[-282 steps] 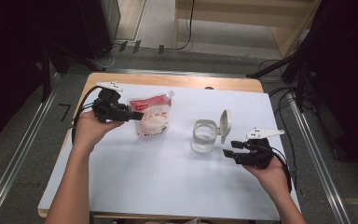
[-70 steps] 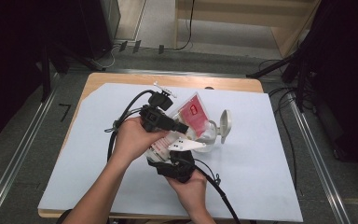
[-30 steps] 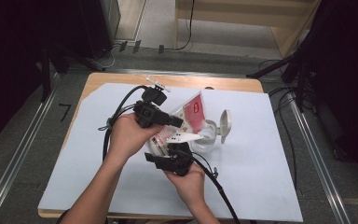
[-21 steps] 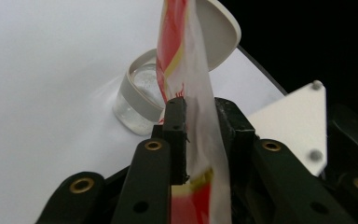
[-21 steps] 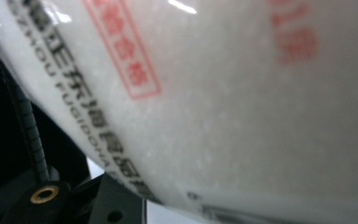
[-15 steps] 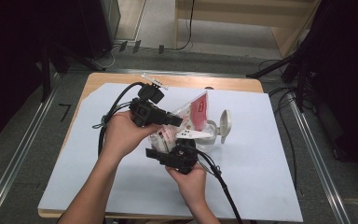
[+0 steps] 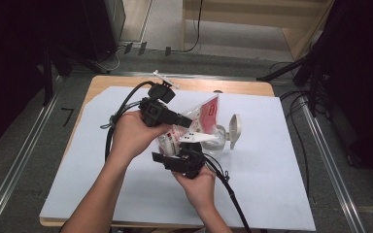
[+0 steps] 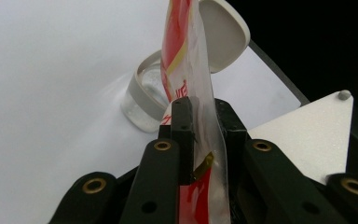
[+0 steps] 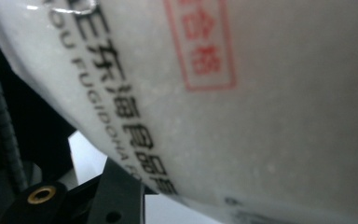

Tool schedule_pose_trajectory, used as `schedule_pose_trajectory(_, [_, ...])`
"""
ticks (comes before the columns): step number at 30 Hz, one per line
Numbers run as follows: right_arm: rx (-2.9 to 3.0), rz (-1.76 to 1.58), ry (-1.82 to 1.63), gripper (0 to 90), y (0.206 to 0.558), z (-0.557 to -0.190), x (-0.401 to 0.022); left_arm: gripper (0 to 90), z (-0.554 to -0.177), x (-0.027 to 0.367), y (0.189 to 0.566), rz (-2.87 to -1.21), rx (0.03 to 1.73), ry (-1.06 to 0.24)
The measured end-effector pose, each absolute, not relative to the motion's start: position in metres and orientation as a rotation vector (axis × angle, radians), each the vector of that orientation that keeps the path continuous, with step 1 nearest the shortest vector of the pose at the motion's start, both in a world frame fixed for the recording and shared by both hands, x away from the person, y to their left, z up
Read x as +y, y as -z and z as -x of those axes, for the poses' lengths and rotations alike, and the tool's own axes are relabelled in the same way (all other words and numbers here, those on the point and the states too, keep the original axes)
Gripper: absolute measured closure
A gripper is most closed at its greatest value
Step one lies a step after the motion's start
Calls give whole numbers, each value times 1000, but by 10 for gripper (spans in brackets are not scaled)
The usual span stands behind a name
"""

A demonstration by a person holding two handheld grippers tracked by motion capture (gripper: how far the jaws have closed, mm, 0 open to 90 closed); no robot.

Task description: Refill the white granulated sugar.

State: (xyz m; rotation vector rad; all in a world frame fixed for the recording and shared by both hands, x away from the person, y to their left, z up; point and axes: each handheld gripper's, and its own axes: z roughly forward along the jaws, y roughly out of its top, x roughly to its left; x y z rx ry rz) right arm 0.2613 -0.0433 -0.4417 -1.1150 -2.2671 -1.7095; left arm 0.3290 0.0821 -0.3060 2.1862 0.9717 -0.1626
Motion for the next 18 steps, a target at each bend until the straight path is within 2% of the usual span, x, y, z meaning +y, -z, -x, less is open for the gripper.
schedule_pose_trajectory(6, [-2258,1119,1711,592,435,-261,-43,813,-333,79,303,-2182,958,179])
schedule_pose_trajectory(18, [-2266,1150,1697,606,427,-258,-37,824,-334,85,303,-2148,926,194])
